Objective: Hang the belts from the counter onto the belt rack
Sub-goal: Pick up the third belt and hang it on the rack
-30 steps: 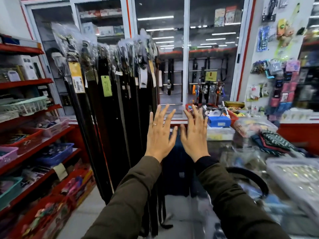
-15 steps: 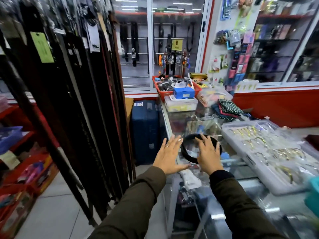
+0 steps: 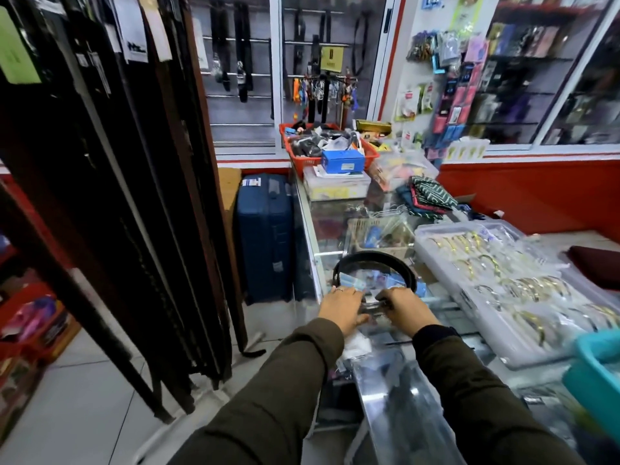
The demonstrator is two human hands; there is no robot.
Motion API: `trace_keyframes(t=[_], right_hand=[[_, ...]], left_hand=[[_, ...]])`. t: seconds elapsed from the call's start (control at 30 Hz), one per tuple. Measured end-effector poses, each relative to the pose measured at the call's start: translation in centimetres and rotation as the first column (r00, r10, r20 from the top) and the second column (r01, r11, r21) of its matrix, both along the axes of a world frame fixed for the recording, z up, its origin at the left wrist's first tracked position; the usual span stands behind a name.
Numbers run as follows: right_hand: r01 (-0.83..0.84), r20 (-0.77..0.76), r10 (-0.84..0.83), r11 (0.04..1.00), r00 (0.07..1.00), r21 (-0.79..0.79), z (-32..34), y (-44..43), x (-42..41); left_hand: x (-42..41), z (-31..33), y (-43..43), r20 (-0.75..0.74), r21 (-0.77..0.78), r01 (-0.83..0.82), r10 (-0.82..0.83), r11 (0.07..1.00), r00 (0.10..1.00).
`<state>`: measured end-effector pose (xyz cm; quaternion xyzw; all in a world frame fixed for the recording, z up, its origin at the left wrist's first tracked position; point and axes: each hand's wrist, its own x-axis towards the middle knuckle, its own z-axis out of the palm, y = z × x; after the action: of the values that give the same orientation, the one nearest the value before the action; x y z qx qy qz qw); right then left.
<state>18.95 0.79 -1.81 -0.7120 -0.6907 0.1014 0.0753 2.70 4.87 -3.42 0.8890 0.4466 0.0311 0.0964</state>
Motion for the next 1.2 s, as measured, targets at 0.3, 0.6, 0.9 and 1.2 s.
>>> trace_keyframes(t=[0.3, 0.6, 0.9, 1.2], right_hand=[[-0.165, -0.122, 0.167, 0.986, 0.978, 0.025, 3.2, 1.2, -4.7], [-0.309, -0.243, 0.333, 0.942, 0.911, 0.131, 6.3, 3.3, -11.3], [-0.242, -0.672, 0.292, 0.955, 0.681, 0.171, 8.8, 3.4, -16.6], [-0.192, -0.835, 0.383, 0.923, 0.394, 0.333, 11.7, 3.6, -20.0]], left_hand=[[-7.0, 1.5, 0.0, 0.272, 0.036, -0.12, 0.106, 0.992, 0.956], [-15.7, 5.1, -0.1, 0.336, 0.208, -0.16, 0.084, 0.965, 0.938], [-20.2, 7.7, -1.8, 0.818, 0.063, -0.439, 0.206, 0.896, 0.538], [-21.7, 11.1, -3.3, 0.841, -0.522, -0.13, 0.484, 0.843, -0.242]])
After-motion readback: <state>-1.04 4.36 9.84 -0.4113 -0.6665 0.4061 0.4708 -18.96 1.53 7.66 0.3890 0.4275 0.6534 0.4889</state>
